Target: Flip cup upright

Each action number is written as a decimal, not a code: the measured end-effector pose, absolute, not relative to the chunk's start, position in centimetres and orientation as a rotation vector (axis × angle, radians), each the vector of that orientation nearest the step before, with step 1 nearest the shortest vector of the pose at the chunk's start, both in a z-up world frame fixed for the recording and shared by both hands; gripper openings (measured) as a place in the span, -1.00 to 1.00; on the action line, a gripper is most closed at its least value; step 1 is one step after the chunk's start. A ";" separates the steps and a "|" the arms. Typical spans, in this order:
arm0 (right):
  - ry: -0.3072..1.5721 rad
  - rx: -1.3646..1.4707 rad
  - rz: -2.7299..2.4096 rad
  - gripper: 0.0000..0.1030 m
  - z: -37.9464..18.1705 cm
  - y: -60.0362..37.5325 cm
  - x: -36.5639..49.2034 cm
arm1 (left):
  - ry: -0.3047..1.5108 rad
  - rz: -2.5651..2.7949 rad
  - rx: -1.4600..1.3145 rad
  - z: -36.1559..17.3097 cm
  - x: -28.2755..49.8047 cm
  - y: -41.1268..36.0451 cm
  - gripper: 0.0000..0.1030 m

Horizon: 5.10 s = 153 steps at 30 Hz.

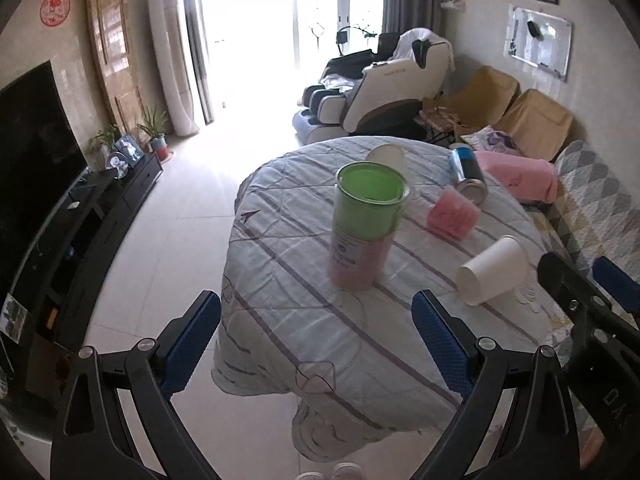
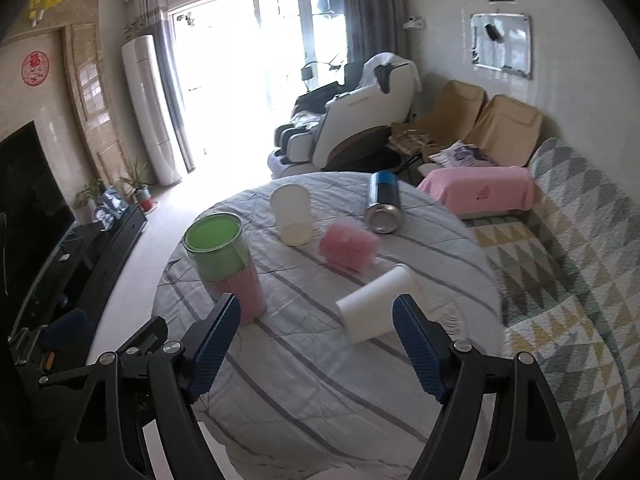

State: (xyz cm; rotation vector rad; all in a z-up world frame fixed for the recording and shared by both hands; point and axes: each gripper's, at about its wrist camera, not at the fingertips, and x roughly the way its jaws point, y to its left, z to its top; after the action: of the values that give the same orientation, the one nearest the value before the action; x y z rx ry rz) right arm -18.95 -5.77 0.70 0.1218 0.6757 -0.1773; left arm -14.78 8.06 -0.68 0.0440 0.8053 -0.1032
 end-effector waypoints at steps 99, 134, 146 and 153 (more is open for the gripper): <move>0.561 0.065 -0.111 0.61 1.9 -14.7 -21.1 | 0.696 0.045 -0.002 1.4 -18.9 -0.7 1.00; 0.963 0.888 -0.195 0.61 -9.1 -18.0 -13.1 | 0.884 -0.058 0.136 -5.5 -10.1 -1.3 1.00; 1.067 0.786 -0.121 0.51 -11.7 -18.1 -9.0 | 0.955 0.010 0.097 -7.9 -8.5 -0.8 1.00; 1.089 0.631 -0.006 0.26 -11.6 -17.3 -7.8 | 0.988 -0.018 0.009 -8.9 -8.7 -1.1 1.00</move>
State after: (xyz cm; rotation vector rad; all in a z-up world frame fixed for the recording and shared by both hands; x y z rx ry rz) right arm -7.80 -17.35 -11.59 0.6311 1.0890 -0.0061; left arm -8.69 -1.06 -8.89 0.0095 0.9877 -0.0184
